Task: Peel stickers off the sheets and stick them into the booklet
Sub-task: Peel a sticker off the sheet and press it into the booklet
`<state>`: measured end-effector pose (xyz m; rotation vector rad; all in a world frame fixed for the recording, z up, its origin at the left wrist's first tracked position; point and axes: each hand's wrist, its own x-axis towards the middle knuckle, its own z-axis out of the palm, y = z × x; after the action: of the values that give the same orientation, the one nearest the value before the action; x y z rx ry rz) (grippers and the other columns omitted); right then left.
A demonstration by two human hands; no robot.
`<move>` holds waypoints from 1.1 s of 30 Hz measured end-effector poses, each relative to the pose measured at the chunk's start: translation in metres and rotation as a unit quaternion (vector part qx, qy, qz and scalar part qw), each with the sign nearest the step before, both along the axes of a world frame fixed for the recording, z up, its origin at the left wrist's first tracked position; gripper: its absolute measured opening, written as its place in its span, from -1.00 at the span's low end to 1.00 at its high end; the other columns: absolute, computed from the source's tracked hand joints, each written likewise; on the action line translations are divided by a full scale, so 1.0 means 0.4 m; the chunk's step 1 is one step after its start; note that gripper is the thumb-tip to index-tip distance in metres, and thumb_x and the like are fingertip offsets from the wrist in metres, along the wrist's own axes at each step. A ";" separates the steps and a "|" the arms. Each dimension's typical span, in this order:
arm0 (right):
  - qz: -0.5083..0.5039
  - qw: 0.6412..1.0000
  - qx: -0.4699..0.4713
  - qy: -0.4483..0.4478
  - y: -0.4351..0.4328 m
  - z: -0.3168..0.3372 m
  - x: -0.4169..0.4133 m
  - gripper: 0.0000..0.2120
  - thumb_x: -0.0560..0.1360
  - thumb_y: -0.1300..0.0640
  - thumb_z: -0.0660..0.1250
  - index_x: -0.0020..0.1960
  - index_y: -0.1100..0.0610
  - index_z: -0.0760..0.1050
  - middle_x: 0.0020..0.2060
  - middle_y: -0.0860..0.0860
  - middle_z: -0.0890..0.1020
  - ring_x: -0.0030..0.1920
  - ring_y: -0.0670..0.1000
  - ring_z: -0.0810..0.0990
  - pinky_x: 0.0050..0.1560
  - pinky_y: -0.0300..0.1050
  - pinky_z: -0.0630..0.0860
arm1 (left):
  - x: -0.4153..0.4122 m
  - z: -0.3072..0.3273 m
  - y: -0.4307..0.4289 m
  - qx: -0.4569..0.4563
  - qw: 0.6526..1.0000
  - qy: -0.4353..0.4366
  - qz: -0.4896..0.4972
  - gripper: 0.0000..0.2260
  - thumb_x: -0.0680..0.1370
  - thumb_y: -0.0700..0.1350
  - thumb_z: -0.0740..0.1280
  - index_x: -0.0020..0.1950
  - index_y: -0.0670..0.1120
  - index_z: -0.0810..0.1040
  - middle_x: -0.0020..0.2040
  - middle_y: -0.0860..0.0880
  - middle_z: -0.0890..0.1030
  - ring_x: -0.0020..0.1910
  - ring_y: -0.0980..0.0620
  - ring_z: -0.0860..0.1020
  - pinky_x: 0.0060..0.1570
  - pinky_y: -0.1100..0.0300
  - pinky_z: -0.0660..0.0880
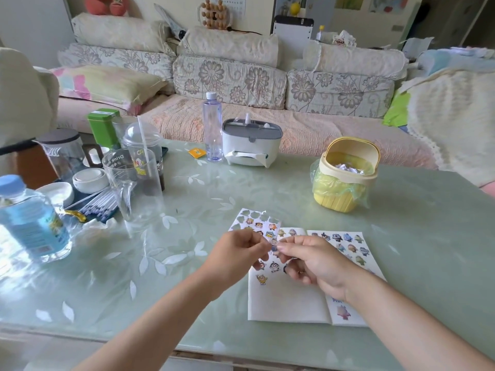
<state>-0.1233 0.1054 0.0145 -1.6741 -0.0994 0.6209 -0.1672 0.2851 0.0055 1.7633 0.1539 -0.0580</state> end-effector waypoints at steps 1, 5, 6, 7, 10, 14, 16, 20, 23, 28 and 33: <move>-0.003 1.000 -0.018 -0.016 0.000 0.001 -0.002 -0.89 0.57 0.15 0.38 0.03 0.19 0.60 -0.31 -0.02 0.60 -0.46 -0.02 0.47 -0.54 -0.23 0.21 | 0.001 -0.001 -0.002 0.006 1.000 -0.001 0.001 -0.86 0.57 -0.13 0.38 -0.10 -0.20 0.62 -0.27 0.01 0.66 -0.35 0.07 0.56 -0.39 0.41 0.38; -0.035 0.983 -0.096 -0.152 -0.002 -0.001 -0.005 -0.90 0.53 0.09 0.45 0.04 0.04 0.63 -0.27 -0.06 0.66 -0.45 -0.02 0.51 -0.47 -0.26 0.38 | 0.004 -0.009 -0.015 0.031 0.999 -0.006 0.018 -0.87 0.57 -0.14 0.37 -0.13 -0.17 0.62 -0.30 0.04 0.64 -0.39 0.13 0.55 -0.34 0.38 0.45; -0.040 0.979 -0.096 -0.177 -0.004 -0.003 -0.003 -0.88 0.51 0.09 0.47 0.05 0.01 0.62 -0.29 -0.07 0.66 -0.45 -0.01 0.51 -0.40 -0.25 0.44 | 0.004 -0.011 -0.018 0.035 0.999 -0.008 0.023 -0.86 0.57 -0.14 0.36 -0.13 -0.17 0.62 -0.30 0.04 0.64 -0.40 0.13 0.54 -0.31 0.37 0.47; -0.044 0.976 -0.093 -0.191 -0.006 -0.002 -0.003 -0.89 0.50 0.10 0.48 0.03 0.01 0.63 -0.32 -0.09 0.66 -0.45 0.00 0.51 -0.34 -0.23 0.48 | 0.004 -0.012 -0.021 0.036 0.999 -0.008 0.021 -0.86 0.57 -0.13 0.36 -0.13 -0.17 0.62 -0.31 0.04 0.64 -0.41 0.13 0.54 -0.29 0.35 0.48; -0.033 0.970 -0.104 -0.215 -0.013 -0.005 0.000 -0.96 0.49 0.12 0.49 -0.13 0.07 0.66 -0.45 -0.14 0.61 -0.45 -0.01 0.49 -0.33 -0.21 0.47 | 0.000 -0.012 -0.025 0.048 0.999 -0.004 -0.018 -0.86 0.57 -0.09 0.37 -0.17 -0.08 0.62 -0.32 0.09 0.65 -0.39 0.10 0.55 -0.23 0.27 0.51; -0.015 0.967 -0.146 -0.210 -0.020 -0.010 -0.002 -0.90 0.52 0.10 0.46 -0.17 0.06 0.65 -0.52 -0.16 0.56 -0.46 -0.07 0.50 -0.30 -0.20 0.48 | -0.004 -0.016 -0.028 0.063 0.998 0.003 -0.028 -0.86 0.57 -0.07 0.38 -0.17 -0.03 0.66 -0.29 0.11 0.68 -0.39 0.12 0.56 -0.20 0.28 0.53; -0.017 0.966 -0.152 -0.206 -0.023 -0.013 -0.001 -0.88 0.54 0.12 0.44 -0.18 0.08 0.63 -0.48 -0.13 0.58 -0.48 -0.10 0.50 -0.31 -0.23 0.48 | -0.001 -0.023 -0.024 0.064 0.998 0.010 -0.017 -0.90 0.57 -0.10 0.38 -0.08 -0.04 0.69 -0.27 0.11 0.70 -0.40 0.15 0.57 -0.21 0.34 0.53; -0.004 0.969 -0.160 -0.186 -0.035 -0.019 0.002 -0.88 0.54 0.18 0.42 -0.17 0.15 0.65 -0.39 -0.10 0.58 -0.50 -0.22 0.47 -0.39 -0.34 0.46 | 0.005 -0.061 0.013 0.289 0.953 -0.081 -0.029 -0.80 0.58 -0.04 0.34 0.19 0.11 0.59 -0.08 0.22 0.65 -0.18 0.24 0.58 -0.07 0.27 0.52; 0.064 0.956 -0.217 -0.187 -0.037 -0.041 -0.002 -0.87 0.49 0.13 0.47 -0.24 0.01 0.69 -0.40 -0.12 0.60 -0.45 -0.20 0.44 -0.30 -0.25 0.42 | 0.001 -0.099 0.030 0.400 0.890 -0.170 -0.137 -0.72 0.56 0.07 0.34 0.27 0.13 0.57 0.13 0.18 0.54 0.12 0.16 0.47 0.05 0.17 0.48; 0.082 0.931 -0.288 -0.209 -0.027 -0.064 -0.003 -0.90 0.43 -0.04 0.49 -0.27 -0.15 0.68 -0.38 -0.10 0.66 -0.37 -0.16 0.50 -0.23 -0.16 0.45 | -0.001 -0.135 0.035 0.465 0.841 -0.218 -0.169 -0.61 0.53 0.23 0.24 0.31 0.16 0.53 0.20 0.13 0.47 0.21 0.12 0.38 0.08 0.26 0.35; 0.070 0.915 -0.332 -0.217 -0.020 -0.064 -0.009 -0.89 0.43 -0.09 0.47 -0.26 -0.13 0.66 -0.48 -0.21 0.57 -0.39 -0.17 0.48 -0.26 -0.19 0.42 | 0.000 -0.140 0.040 0.464 0.842 -0.214 -0.172 -0.56 0.52 0.26 0.20 0.35 0.17 0.50 0.24 0.14 0.45 0.24 0.12 0.35 0.13 0.26 0.35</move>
<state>-0.1270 0.0976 -0.0109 -2.4713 -0.3630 0.3903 -0.1673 0.3011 -0.0506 2.7041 -0.5628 0.1848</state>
